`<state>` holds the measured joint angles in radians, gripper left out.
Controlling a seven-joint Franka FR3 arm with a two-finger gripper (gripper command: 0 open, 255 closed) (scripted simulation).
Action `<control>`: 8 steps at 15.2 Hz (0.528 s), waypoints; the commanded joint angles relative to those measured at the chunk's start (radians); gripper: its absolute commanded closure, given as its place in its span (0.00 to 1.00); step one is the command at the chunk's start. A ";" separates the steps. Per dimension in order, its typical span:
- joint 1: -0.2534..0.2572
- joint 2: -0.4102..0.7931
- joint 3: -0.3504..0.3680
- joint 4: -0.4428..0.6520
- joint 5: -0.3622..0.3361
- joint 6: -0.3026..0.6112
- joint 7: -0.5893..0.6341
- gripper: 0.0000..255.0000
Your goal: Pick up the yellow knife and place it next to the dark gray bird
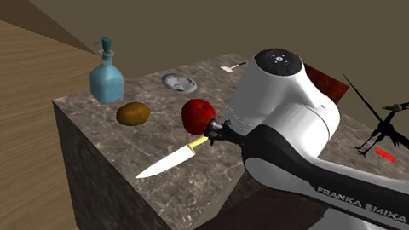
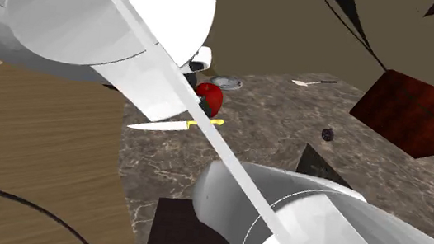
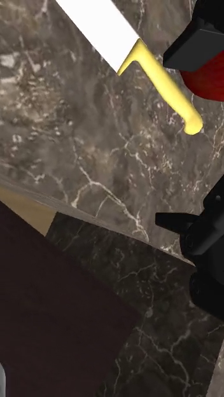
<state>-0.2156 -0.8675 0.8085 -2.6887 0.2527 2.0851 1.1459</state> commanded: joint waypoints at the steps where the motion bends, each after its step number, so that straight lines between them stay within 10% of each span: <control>1: -0.094 0.059 0.132 0.051 0.004 0.045 0.166 0.00; 8: -0.587 0.144 0.621 0.311 -0.027 0.081 0.645 0.00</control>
<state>-0.7220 -0.7235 1.3588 -2.4187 0.2286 2.1678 1.7202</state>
